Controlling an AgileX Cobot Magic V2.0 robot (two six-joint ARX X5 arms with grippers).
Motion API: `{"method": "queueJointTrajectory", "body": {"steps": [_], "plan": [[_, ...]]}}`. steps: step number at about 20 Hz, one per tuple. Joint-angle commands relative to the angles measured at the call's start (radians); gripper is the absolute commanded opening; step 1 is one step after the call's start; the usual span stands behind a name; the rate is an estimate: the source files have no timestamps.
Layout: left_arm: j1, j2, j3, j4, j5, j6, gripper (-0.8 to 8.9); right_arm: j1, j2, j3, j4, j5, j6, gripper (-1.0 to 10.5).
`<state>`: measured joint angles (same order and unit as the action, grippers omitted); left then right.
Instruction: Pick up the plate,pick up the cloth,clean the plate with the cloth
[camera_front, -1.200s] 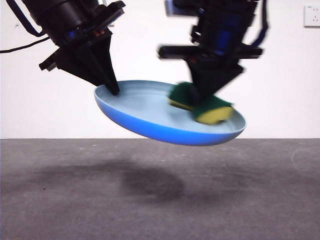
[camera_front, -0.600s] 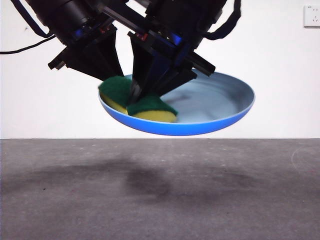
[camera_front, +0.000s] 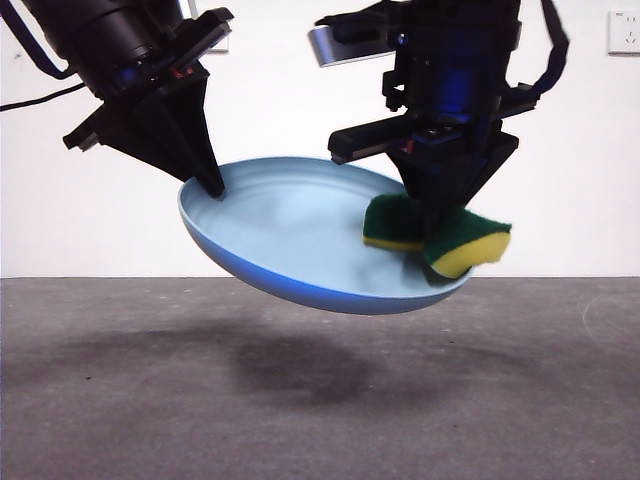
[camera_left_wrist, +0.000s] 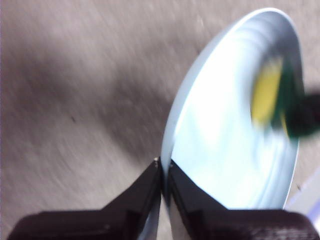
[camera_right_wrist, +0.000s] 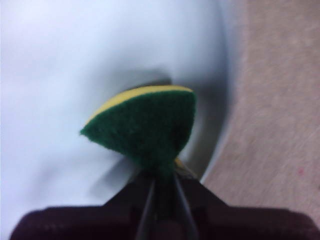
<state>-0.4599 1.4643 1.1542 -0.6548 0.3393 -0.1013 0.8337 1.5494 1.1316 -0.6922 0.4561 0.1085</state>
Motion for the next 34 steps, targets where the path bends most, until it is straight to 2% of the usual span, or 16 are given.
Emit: {"method": "queueJointTrajectory", "body": {"steps": [1,2,4,6,8,11,14,16,19,21,25,34], "plan": [[-0.005,0.0,0.001,-0.012,0.077,0.028,-0.09,-0.022,0.018,-0.01,0.098,0.008,0.006,-0.1],[-0.005,0.0,0.001,-0.011,0.087,0.028,-0.09,-0.027,0.018,-0.01,0.132,-0.014,0.006,-0.1],[-0.005,0.0,0.001,-0.009,0.09,0.027,-0.09,-0.04,0.018,-0.01,0.199,-0.111,0.007,-0.1],[-0.005,0.0,0.001,0.004,0.088,0.027,-0.09,-0.048,0.018,-0.01,0.286,-0.329,0.021,-0.1],[-0.005,0.0,0.001,0.021,0.085,0.027,-0.09,-0.042,0.018,-0.01,0.333,-0.475,0.034,-0.1],[-0.003,0.0,0.001,0.076,0.08,0.022,-0.09,-0.008,0.018,-0.01,0.305,-0.564,0.032,-0.1],[0.005,0.0,0.001,0.126,0.077,0.015,-0.09,0.011,0.018,-0.01,0.177,-0.557,0.022,-0.1],[0.013,0.0,0.001,0.135,0.036,0.016,-0.09,0.011,0.018,-0.01,0.089,-0.523,0.022,-0.1],[0.026,0.002,0.001,0.124,-0.151,0.031,-0.09,0.012,-0.029,-0.01,0.058,-0.421,0.021,-0.1],[0.035,0.014,0.001,0.119,-0.23,0.063,-0.09,0.012,-0.09,-0.01,0.071,-0.423,0.024,-0.1],[0.068,0.074,0.001,0.111,-0.234,0.077,-0.09,0.011,-0.199,-0.01,0.075,-0.41,0.026,-0.1],[0.094,0.265,0.001,0.134,-0.25,0.081,-0.09,0.003,-0.351,-0.01,0.041,-0.288,0.026,-0.1]]}}
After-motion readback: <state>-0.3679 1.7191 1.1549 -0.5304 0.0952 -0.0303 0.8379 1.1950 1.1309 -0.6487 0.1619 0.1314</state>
